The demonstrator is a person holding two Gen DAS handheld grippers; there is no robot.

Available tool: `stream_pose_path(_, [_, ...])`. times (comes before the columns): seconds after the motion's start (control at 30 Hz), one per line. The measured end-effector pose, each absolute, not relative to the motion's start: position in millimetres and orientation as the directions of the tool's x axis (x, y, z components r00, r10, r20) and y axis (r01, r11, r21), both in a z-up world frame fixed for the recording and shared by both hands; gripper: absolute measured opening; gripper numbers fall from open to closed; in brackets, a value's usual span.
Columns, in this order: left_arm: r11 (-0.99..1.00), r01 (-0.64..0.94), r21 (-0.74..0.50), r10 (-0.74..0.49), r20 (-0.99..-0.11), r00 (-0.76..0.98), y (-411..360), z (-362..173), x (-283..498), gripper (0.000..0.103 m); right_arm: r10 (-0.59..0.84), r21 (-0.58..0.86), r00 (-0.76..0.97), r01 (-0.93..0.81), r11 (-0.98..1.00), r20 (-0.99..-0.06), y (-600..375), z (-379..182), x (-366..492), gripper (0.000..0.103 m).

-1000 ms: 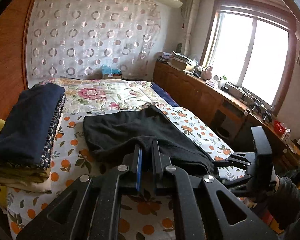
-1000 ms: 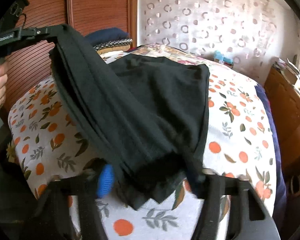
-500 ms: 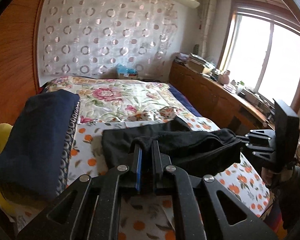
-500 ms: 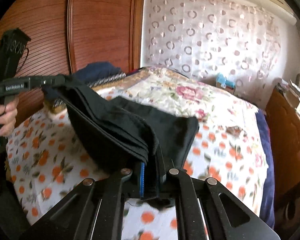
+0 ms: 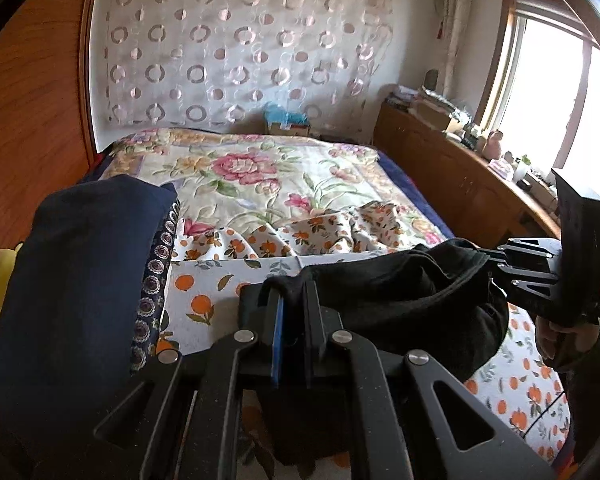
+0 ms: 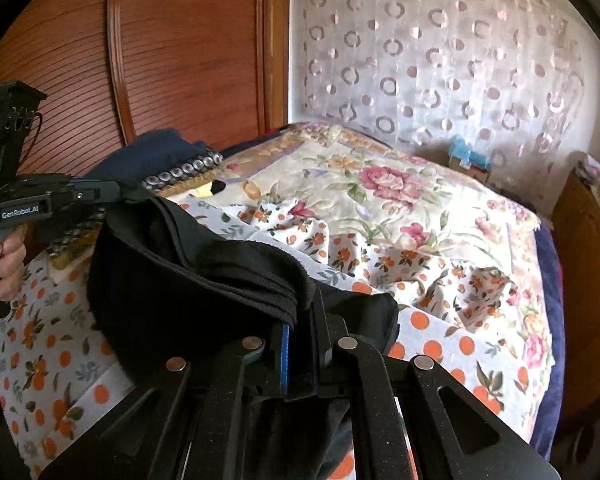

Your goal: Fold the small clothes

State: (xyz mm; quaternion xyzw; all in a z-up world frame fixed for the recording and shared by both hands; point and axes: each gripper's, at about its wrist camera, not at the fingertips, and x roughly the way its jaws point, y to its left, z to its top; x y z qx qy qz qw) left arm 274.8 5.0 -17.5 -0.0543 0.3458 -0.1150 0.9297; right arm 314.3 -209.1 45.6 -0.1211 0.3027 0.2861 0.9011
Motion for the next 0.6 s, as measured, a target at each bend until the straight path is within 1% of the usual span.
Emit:
stream_pose_path(0.33, [0.975, 0.158, -0.155, -0.221, -0.66, 0.718, 3, -32, 288, 0.009, 0.43, -0.027, 0.628, -0.584, 0.812, -0.648, -201, 41, 346, 0.008])
stream_pose_path(0.43, [0.975, 0.149, -0.168, -0.223, -0.669, 0.708, 6, -36, 290, 0.012, 0.43, -0.02, 0.622, -0.582, 0.813, -0.655, -200, 41, 351, 0.008])
stream_pose_path(0.47, [0.976, 0.145, -0.163, -0.217, -0.672, 0.708, 6, -36, 290, 0.017, 0.425, -0.021, 0.62, -0.58, 0.814, -0.659, -199, 41, 352, 0.008])
stream_pose_path(0.5, [0.977, 0.141, -0.159, -0.211, -0.673, 0.709, 6, -36, 288, 0.021, 0.42, -0.024, 0.619, -0.578, 0.816, -0.664, -199, 41, 355, 0.014])
stream_pose_path(0.53, [0.976, 0.145, -0.164, -0.218, -0.668, 0.712, 7, -35, 287, 0.029, 0.409, -0.032, 0.625, -0.571, 0.82, -0.665, -198, 43, 357, 0.017])
stream_pose_path(0.57, [0.972, 0.156, -0.175, -0.233, -0.658, 0.716, 7, -34, 284, 0.037, 0.406, -0.033, 0.626, -0.568, 0.822, -0.666, -197, 45, 360, 0.018])
stream_pose_path(0.6, [0.97, 0.16, -0.181, -0.24, -0.651, 0.72, 7, -33, 281, 0.041, 0.409, -0.029, 0.625, -0.569, 0.822, -0.665, -197, 47, 361, 0.019])
